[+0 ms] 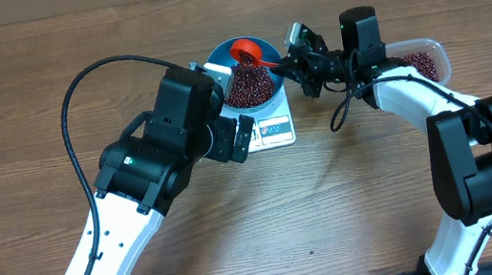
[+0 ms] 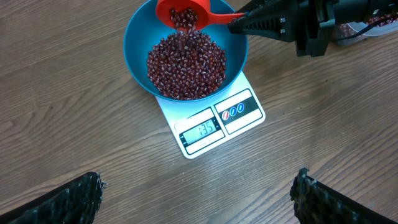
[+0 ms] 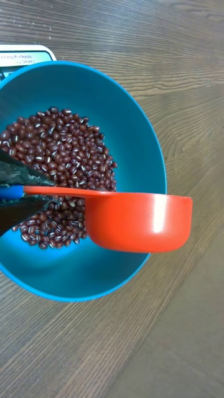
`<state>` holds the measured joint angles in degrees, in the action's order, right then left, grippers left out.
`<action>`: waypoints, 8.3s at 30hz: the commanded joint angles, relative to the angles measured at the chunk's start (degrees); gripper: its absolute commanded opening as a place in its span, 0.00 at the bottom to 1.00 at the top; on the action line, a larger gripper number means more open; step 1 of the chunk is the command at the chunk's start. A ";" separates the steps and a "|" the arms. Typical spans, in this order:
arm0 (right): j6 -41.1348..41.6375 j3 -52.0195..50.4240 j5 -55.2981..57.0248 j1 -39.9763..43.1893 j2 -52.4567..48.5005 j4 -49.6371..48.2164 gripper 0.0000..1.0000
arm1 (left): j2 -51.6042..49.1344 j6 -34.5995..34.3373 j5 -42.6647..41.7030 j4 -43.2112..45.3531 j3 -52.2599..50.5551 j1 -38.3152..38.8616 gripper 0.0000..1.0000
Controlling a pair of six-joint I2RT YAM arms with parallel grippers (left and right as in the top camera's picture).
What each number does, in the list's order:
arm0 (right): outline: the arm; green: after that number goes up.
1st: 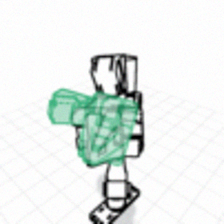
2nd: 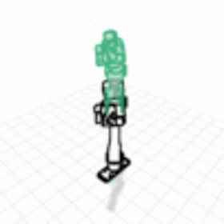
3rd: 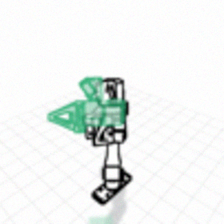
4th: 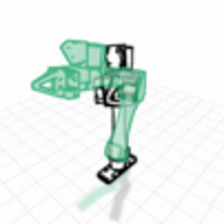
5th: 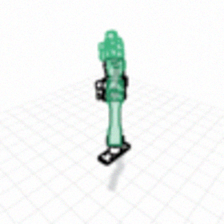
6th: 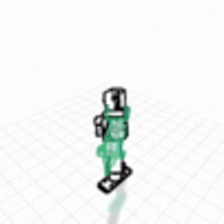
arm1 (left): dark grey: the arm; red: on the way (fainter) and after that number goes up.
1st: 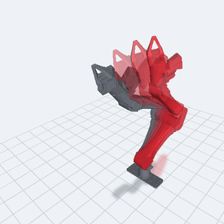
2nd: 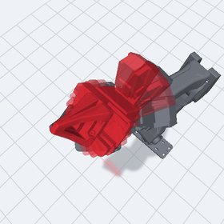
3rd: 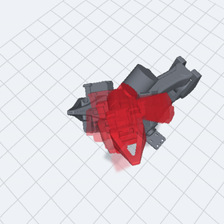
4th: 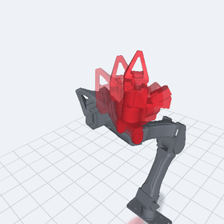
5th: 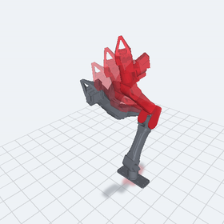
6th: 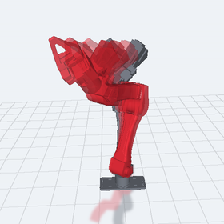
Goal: Scoop item into bowl and weigh 150g on scale
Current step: 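Tilt the red cup slowly over the bowl to pour beans gradually, then raise the red cup and move it back toward the bean tub, then lower the red cup into the bean tub to scoop more beans, then lift the filled red cup and carry it over the blue bowl, then tilt the red cup slightly over the bowl to trickle in beans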
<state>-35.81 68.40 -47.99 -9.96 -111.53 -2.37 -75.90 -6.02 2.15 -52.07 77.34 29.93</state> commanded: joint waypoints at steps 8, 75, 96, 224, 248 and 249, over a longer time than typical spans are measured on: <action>-0.72 0.22 0.02 -0.22 -0.20 -0.37 0.04 | -0.31 -0.20 -0.26 0.22 0.92 0.15 1.00; -6.01 0.24 8.61 0.02 14.12 7.50 0.04 | -0.31 -0.20 -0.28 0.22 0.92 0.15 1.00; 17.27 0.24 54.86 2.19 25.51 30.82 0.04 | -0.31 -0.20 -0.28 0.22 0.92 0.15 1.00; 31.50 1.05 12.48 -0.13 21.73 26.05 0.04 | -0.31 -0.20 -0.26 0.22 0.92 0.15 1.00; 12.76 0.55 23.15 -9.01 21.70 22.80 0.04 | -0.31 -0.20 -0.28 0.22 0.92 0.15 1.00; 12.76 0.55 23.15 -9.01 21.66 22.60 0.04 | -0.31 -0.20 -0.28 0.22 0.92 0.15 1.00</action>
<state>-22.55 68.40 -25.17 -18.90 -91.11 20.99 -75.92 -6.02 2.15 -52.07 77.34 29.93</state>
